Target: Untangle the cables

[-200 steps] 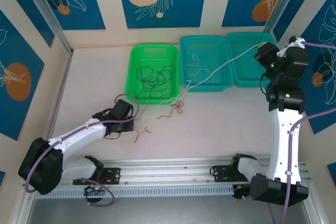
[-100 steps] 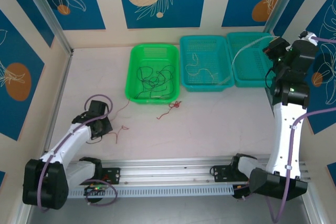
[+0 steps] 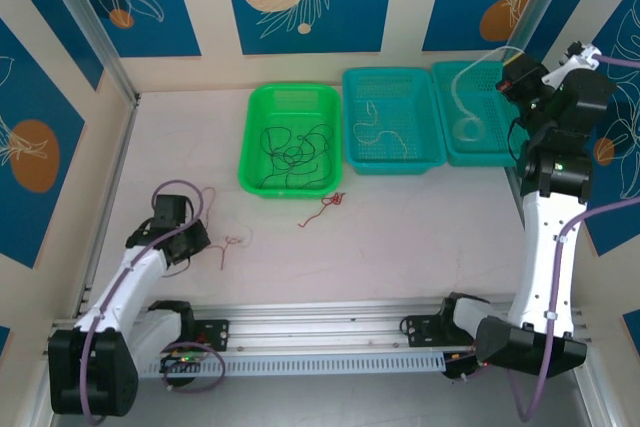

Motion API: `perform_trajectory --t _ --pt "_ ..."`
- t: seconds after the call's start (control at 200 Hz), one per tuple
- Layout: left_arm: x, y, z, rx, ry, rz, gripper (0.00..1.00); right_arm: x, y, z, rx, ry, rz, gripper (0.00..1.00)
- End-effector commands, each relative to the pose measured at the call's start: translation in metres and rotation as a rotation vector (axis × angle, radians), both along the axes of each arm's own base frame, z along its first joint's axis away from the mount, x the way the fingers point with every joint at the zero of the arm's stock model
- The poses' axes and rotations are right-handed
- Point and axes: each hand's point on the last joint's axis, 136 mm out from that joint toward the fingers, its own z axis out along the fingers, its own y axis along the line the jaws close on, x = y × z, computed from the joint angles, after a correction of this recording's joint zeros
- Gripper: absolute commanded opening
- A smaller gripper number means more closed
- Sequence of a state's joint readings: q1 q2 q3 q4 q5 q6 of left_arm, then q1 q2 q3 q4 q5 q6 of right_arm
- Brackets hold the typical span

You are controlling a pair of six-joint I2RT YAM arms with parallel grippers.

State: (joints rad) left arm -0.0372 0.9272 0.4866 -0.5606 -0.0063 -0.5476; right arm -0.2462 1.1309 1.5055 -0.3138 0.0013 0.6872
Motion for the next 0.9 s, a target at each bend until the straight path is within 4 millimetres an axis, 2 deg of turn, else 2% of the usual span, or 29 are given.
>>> perform_trajectory --t 0.0,0.09,0.225,0.35,0.5,0.58,0.675,0.765,0.835,0.865,0.895 --pt "0.002 -0.010 0.005 -0.067 -0.050 -0.017 0.02 -0.005 0.023 0.051 -0.045 -0.140 0.108 0.00" --pt "0.004 -0.023 0.004 -0.138 -0.075 -0.053 0.02 0.001 0.036 0.070 -0.036 -0.187 0.169 0.00" --pt "0.012 -0.048 0.010 -0.263 -0.152 -0.139 0.00 0.019 0.060 0.080 -0.040 -0.200 0.267 0.00" --pt "0.014 -0.054 0.021 -0.281 -0.205 -0.175 0.00 0.043 0.073 0.075 -0.037 -0.173 0.315 0.00" --pt "0.015 -0.059 0.032 -0.288 -0.248 -0.227 0.00 0.072 0.081 0.053 -0.024 -0.119 0.353 0.00" --pt "0.014 -0.062 0.035 -0.298 -0.254 -0.246 0.00 0.087 0.081 0.035 -0.024 -0.078 0.351 0.00" --pt "0.013 -0.065 0.038 -0.299 -0.255 -0.270 0.00 0.108 0.078 0.000 -0.020 -0.006 0.340 0.00" --pt "0.015 -0.068 0.043 -0.302 -0.279 -0.300 0.00 0.130 0.081 -0.052 -0.023 0.092 0.364 0.00" --pt "0.017 -0.071 0.047 -0.313 -0.302 -0.324 0.00 0.142 0.091 -0.096 -0.032 0.178 0.429 0.00" --pt "0.018 -0.072 0.049 -0.316 -0.311 -0.330 0.00 0.144 0.099 -0.115 -0.032 0.216 0.478 0.06" --pt "0.019 -0.073 0.051 -0.319 -0.317 -0.336 0.00 0.147 0.105 -0.132 -0.024 0.260 0.507 0.19"
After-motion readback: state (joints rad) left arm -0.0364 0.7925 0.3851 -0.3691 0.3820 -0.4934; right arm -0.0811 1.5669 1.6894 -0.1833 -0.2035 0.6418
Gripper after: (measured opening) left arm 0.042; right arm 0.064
